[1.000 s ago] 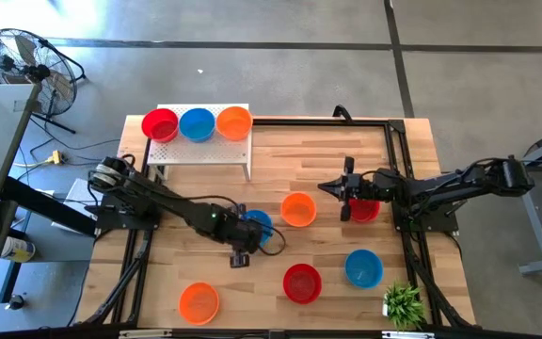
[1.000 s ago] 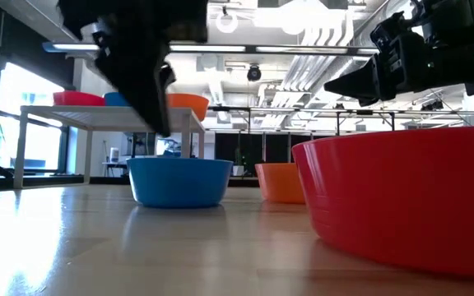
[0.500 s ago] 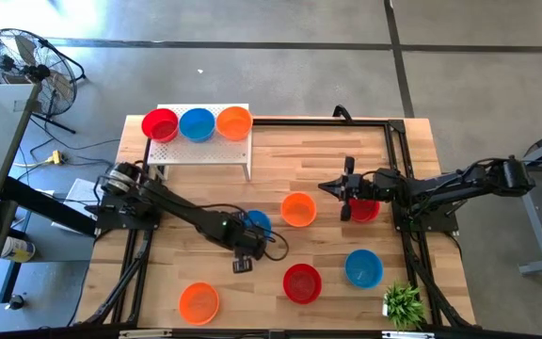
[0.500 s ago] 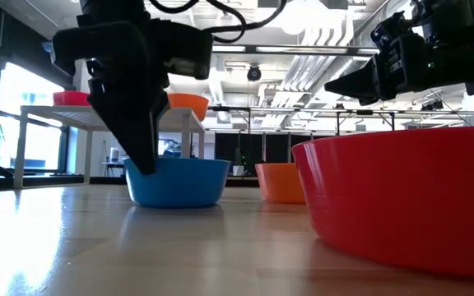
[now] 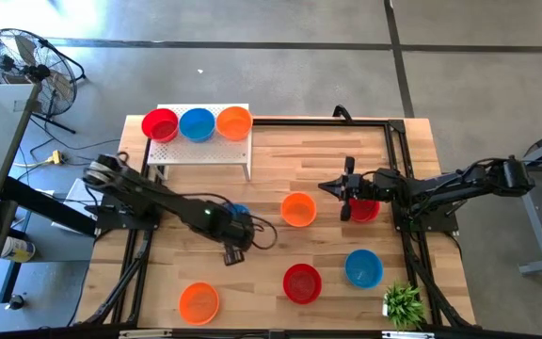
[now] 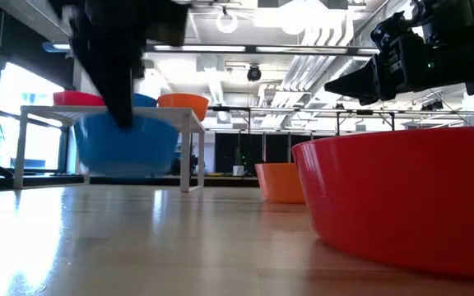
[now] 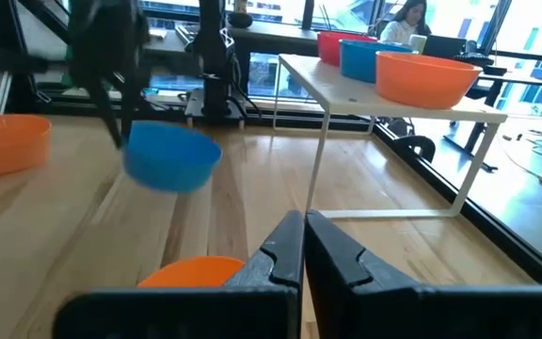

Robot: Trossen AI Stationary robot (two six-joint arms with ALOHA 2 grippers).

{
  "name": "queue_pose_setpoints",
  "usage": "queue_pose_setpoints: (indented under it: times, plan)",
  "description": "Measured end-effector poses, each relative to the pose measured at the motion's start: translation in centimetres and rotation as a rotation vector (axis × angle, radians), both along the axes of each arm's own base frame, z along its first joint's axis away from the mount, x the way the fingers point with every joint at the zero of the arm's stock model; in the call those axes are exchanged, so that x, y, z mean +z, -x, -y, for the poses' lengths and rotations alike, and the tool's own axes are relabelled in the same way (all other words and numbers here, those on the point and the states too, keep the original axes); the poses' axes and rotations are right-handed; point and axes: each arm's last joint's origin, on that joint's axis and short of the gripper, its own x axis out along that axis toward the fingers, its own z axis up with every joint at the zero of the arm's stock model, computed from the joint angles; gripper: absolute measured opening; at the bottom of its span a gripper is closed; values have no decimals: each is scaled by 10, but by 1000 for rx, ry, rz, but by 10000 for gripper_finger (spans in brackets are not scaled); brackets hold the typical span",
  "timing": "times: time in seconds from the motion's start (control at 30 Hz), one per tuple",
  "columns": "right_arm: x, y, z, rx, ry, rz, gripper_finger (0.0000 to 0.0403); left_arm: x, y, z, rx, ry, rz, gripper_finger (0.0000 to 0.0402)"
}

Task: Pick & Place Mini bowls
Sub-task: Stack the top blue bowl on the blue bowl on the shelf

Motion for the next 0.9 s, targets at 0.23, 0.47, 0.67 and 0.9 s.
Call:
queue_pose_setpoints:
  times: [0.23,0.47,0.67,0.9]
  plan:
    - [0,0,0,0,0,-5,1,28,35,-15,125,-60,-66,2]
    - [-1,0,0,1,3,-8,1,-15,46,-18,182,-16,-131,1]
    - [-1,0,0,0,-1,-7,2,-47,56,-20,255,26,-141,5]
    - [-1,0,0,0,-1,-7,2,-38,54,-19,278,51,-168,71]
